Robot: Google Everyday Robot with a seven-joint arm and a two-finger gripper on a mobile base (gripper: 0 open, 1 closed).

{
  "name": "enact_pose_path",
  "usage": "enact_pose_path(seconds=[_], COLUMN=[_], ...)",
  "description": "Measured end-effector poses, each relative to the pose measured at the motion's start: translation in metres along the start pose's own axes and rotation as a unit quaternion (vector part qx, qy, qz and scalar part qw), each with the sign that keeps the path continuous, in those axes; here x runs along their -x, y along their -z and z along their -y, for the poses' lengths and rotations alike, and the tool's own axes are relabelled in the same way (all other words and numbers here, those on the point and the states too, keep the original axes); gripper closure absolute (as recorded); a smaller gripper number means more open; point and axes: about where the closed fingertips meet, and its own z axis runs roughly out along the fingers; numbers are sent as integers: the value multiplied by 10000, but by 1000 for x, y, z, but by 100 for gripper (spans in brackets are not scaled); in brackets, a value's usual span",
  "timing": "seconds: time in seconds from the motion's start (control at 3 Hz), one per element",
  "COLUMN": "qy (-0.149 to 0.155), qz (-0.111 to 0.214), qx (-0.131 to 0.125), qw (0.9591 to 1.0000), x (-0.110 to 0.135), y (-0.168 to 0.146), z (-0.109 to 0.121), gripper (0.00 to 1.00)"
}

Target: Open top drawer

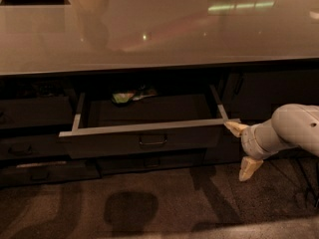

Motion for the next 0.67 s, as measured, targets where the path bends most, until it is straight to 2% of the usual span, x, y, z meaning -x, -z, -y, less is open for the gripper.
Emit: enact_pose_path(seconds=[0.33,0.67], qy=[-69,202], qz=[79,31], qx=[25,-376], qw=[9999,9991], x=[-1,27], y=[0,39], z=[6,61], gripper=[0,0])
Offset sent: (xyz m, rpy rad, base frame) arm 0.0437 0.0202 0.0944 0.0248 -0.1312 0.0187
